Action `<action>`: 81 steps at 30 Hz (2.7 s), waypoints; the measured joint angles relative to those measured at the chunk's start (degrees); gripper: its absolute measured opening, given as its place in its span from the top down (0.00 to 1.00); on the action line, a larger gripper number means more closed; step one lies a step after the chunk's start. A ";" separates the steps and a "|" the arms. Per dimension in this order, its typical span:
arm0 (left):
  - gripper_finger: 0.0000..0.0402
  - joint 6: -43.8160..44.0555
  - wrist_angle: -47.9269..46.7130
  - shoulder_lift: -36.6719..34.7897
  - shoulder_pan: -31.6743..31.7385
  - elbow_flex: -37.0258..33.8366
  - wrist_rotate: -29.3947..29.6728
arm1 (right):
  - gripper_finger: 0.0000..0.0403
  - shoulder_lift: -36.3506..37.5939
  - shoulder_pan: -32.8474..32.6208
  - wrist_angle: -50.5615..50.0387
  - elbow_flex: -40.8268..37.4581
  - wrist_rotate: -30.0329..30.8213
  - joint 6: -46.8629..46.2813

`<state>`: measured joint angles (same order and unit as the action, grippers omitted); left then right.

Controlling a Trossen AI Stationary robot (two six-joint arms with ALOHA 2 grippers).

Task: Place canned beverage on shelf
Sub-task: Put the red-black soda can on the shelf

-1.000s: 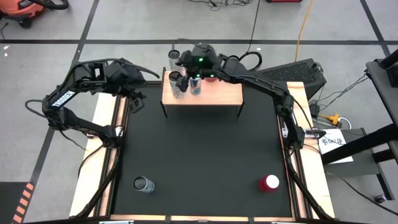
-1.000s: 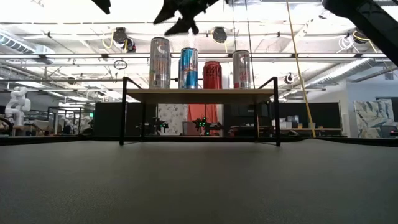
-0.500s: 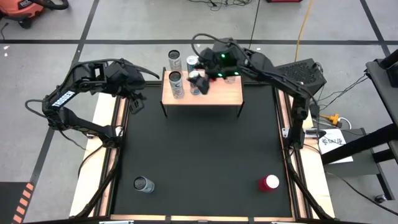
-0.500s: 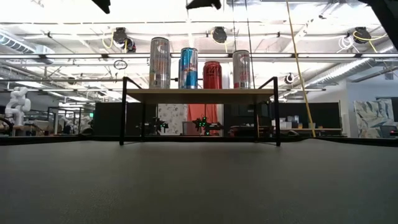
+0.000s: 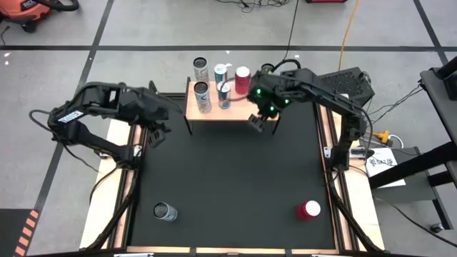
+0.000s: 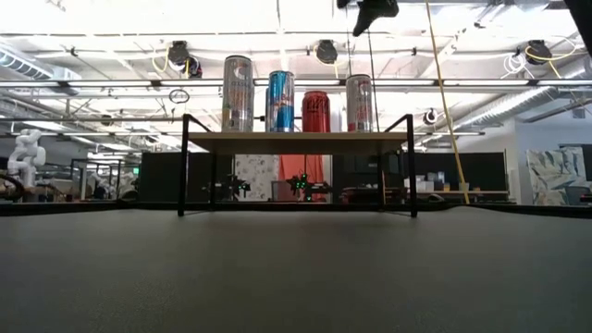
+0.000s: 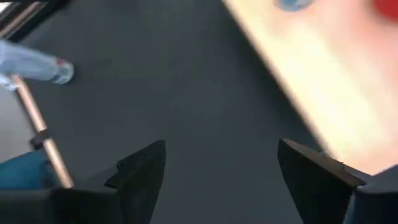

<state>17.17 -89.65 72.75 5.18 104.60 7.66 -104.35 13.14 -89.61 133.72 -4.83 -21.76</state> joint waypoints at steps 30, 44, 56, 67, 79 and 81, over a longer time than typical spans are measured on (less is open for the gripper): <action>0.46 8.05 2.32 9.66 -29.88 0.00 3.39 | 0.27 0.89 -34.30 -0.41 -8.76 10.86 -32.48; 0.46 8.07 1.86 9.64 -33.87 0.00 3.34 | 0.27 0.84 -46.45 -0.48 -24.08 1.47 -52.21; 0.46 8.05 1.88 9.64 -34.22 0.00 3.33 | 0.27 0.84 -54.23 -0.39 -27.29 2.05 -65.51; 0.46 8.02 1.90 9.64 -34.21 0.00 3.34 | 0.27 0.84 -55.00 -0.41 -27.29 3.21 -69.32; 0.46 7.43 1.89 9.64 -34.19 0.00 3.60 | 0.27 0.84 -57.17 0.07 -27.29 3.18 -73.57; 0.46 7.42 1.90 9.64 -34.19 0.00 4.28 | 0.27 0.84 -57.12 1.60 -27.29 3.24 -73.57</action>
<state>24.58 -87.74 82.39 -29.02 104.60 11.94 -103.50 -43.99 -88.01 106.43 -1.59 -95.33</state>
